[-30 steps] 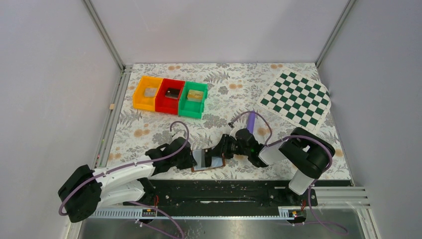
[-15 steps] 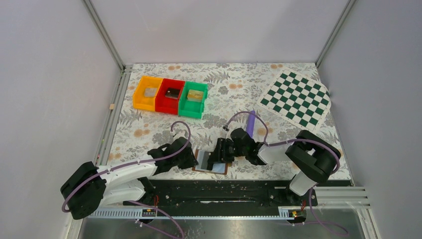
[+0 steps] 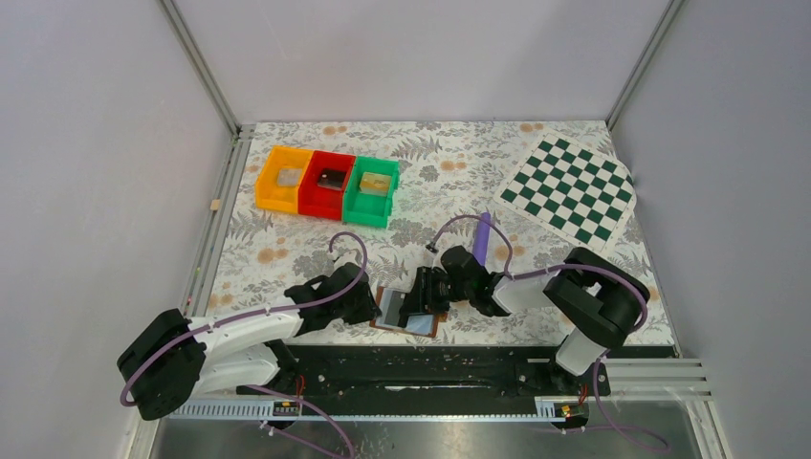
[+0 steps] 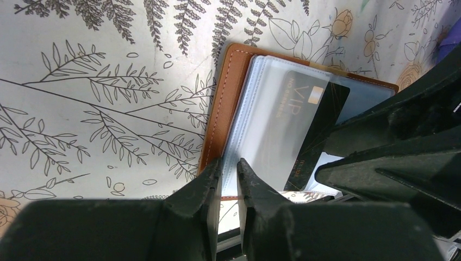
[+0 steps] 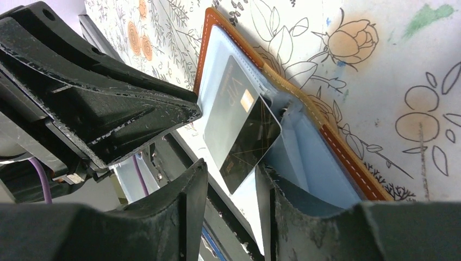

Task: Take the credit cards out of the card holder
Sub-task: Remove the credit card from the card holder.

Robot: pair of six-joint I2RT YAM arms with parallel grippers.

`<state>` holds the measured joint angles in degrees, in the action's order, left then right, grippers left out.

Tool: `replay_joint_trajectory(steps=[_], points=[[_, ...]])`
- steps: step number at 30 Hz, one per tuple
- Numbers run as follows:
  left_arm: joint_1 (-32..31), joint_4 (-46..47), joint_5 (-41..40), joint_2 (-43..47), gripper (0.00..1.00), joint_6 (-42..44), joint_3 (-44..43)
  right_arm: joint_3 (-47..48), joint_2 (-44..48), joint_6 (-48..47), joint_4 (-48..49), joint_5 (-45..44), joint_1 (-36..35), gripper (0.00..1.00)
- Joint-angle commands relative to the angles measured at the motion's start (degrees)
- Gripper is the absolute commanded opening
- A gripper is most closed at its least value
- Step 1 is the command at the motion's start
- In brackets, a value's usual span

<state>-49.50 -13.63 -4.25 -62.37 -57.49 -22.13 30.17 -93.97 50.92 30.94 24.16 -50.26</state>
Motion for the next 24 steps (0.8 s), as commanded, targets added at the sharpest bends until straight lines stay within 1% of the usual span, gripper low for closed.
replay_joint_trajectory(steps=[1,3,7,11,12,13,15,17,20,24], points=[[0.0,-1.9,-0.5,-1.7,0.17,0.0,1.2,1.1,-1.8,3.0,2.7,-0.2,-0.9,0.45],[0.1,-1.9,-0.5,-1.6,0.17,0.1,1.3,0.8,-1.7,3.9,3.3,-1.2,-0.9,0.45],[0.0,-1.5,-0.4,-1.6,0.17,0.0,1.6,0.1,-0.7,4.1,4.0,-3.0,-0.9,0.37],[0.1,-1.2,-0.1,-2.0,0.16,0.1,1.6,-0.5,-1.5,6.6,7.9,-2.5,-0.9,0.32],[0.1,-1.2,-0.1,-2.0,0.16,0.2,1.6,-0.5,-2.0,7.3,8.8,-2.2,-0.8,0.30],[0.1,-1.2,-0.1,-2.0,0.16,0.2,1.6,-0.5,-2.4,8.2,9.7,-2.1,-0.9,0.25],[0.0,-1.2,-0.2,-2.1,0.16,0.2,1.7,-0.8,-3.0,9.4,11.2,-2.0,-0.9,0.08],[0.0,-1.3,-0.3,-2.1,0.16,0.2,2.0,-1.3,-2.7,9.9,11.8,-2.2,-0.9,0.00],[0.1,-1.5,-0.8,-2.3,0.16,0.0,2.3,-2.0,-1.2,10.0,11.2,-2.5,-0.7,0.00],[0.0,-2.6,-1.4,-2.6,0.16,0.2,1.9,-2.6,2.4,8.1,5.9,-3.2,0.3,0.00]])
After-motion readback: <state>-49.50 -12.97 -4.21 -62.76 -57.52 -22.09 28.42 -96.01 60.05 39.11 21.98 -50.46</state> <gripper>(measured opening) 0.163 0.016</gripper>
